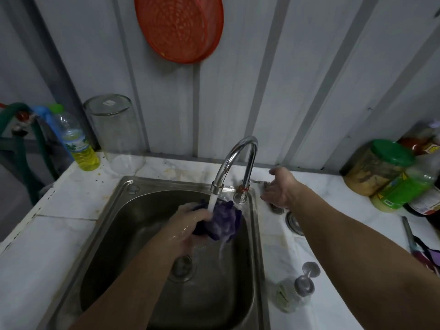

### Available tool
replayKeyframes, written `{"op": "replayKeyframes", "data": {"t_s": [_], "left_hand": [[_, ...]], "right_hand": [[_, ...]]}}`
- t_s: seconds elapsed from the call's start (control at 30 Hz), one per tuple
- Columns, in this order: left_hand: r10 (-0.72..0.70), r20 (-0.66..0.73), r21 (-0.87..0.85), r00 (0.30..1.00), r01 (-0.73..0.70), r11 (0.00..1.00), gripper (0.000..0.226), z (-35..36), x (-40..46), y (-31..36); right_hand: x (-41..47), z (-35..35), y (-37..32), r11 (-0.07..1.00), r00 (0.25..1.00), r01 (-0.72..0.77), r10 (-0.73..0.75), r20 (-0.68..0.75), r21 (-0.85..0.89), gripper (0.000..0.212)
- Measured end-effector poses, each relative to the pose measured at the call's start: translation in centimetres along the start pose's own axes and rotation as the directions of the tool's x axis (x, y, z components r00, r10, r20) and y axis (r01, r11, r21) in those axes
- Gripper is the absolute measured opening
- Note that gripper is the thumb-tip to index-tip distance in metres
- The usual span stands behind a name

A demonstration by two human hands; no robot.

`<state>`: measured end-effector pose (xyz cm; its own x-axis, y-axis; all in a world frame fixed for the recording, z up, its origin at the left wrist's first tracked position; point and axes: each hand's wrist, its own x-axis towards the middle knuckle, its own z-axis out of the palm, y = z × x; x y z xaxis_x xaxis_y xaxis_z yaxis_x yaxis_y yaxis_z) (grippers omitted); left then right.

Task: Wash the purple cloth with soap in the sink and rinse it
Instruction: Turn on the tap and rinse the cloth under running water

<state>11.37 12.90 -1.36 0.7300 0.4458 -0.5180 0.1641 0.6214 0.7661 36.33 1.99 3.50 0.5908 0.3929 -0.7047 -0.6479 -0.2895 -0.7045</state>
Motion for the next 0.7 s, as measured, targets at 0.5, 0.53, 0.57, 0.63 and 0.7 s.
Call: {"op": "replayKeyframes", "data": {"t_s": [0.5,0.53,0.57,0.63,0.7], "left_hand": [[0.032,-0.119,-0.004,0.992,-0.033,0.999,0.053,-1.1,0.3,-0.2],[0.044,-0.125,0.01,0.991,-0.043,0.999,0.042,-1.4,0.2,-0.2],[0.052,-0.124,0.018,0.991,-0.051,0.999,0.03,-1.6,0.1,-0.2],[0.059,-0.094,0.039,0.994,-0.056,0.998,0.022,-1.9,-0.3,0.0],[0.065,-0.03,0.067,0.997,-0.062,0.996,0.032,-2.0,-0.9,0.1]], "right_hand": [[4.0,2.8,-0.3,0.949,0.992,0.067,-0.029,-0.123,0.309,0.059],[4.2,2.8,-0.4,0.938,0.992,0.086,-0.048,-0.121,0.335,0.062],[4.3,2.8,-0.5,0.932,0.99,0.108,-0.068,-0.126,0.345,0.063],[4.3,3.3,-0.5,0.929,0.984,0.151,-0.107,-0.145,0.338,0.065],[4.2,4.3,-0.1,0.93,0.977,0.188,-0.145,-0.154,0.316,0.064]]}}
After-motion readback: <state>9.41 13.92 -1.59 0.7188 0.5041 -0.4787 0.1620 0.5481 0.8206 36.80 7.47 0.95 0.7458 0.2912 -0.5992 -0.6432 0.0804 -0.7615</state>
